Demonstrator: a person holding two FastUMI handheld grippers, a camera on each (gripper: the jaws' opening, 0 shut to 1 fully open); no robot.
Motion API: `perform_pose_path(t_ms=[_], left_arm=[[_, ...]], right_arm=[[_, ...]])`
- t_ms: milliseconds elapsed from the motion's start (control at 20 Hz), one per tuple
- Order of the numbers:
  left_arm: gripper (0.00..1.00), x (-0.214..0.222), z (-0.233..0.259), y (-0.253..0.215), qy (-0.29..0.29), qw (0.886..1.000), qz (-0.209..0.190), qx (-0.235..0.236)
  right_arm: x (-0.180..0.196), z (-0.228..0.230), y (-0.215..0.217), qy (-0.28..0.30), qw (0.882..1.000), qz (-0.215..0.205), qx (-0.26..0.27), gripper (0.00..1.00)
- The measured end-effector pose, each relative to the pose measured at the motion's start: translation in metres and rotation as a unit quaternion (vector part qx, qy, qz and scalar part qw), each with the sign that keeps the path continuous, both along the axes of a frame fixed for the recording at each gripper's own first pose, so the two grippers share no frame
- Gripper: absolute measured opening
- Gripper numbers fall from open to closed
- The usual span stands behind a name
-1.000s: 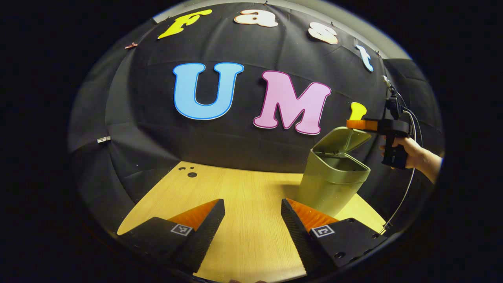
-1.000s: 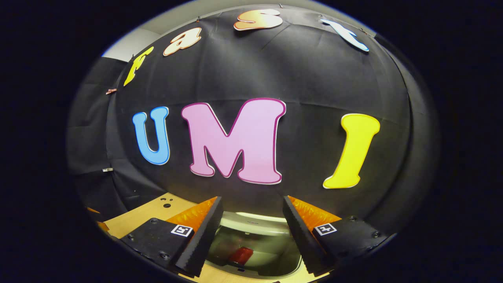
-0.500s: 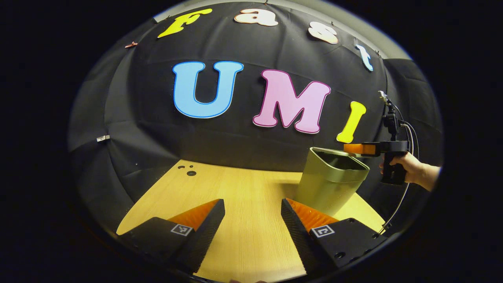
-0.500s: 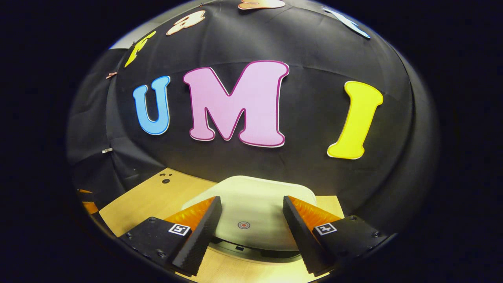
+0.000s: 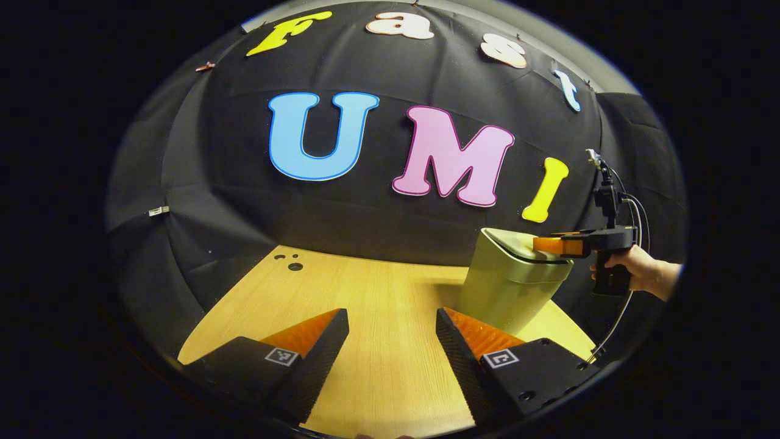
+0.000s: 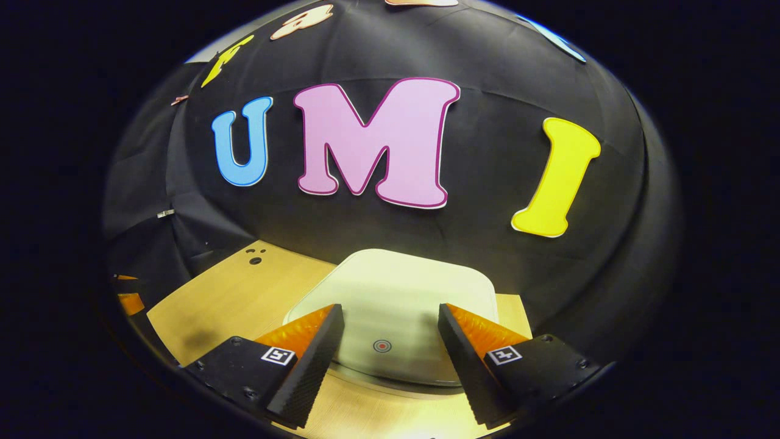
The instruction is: Press the lid of the desktop garbage bin to open it, pick up the crumpled paper on the desktop and throw it into the bin, then pick up the pop can on the desktop and drop it into the bin, and finally close the garbage bin lid.
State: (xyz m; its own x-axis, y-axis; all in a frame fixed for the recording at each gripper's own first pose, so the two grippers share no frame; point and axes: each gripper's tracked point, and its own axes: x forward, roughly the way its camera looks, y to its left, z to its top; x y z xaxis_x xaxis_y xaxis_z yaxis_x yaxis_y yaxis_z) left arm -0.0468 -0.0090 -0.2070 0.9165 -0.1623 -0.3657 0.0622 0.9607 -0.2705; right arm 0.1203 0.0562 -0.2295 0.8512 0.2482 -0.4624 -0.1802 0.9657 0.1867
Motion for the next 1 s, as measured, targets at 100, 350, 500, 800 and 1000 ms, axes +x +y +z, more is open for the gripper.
perform_pose_path(t_ms=[100,350,500,800,1000], left_arm=[[0.94,0.001,-0.001,0.000,0.001,1.000,-0.001,0.001],[0.94,0.001,-0.005,0.001,0.006,1.000,0.001,0.000],[0.94,0.003,-0.007,0.003,0.009,1.000,0.005,-0.009],[0.94,0.007,-0.003,0.002,0.004,1.000,0.007,-0.020],[0.95,0.005,-0.006,0.001,0.007,1.000,0.003,-0.018]], right_arm=[[-0.001,-0.003,0.000,0.010,1.000,-0.003,0.010,0.98],[-0.003,-0.010,0.002,0.023,0.999,-0.008,0.041,0.99],[-0.003,-0.012,0.003,0.025,0.999,-0.004,0.034,0.99],[-0.003,-0.006,0.002,-0.001,0.999,-0.012,0.042,1.00],[-0.007,-0.002,-0.001,-0.019,1.000,-0.009,0.021,0.98]])
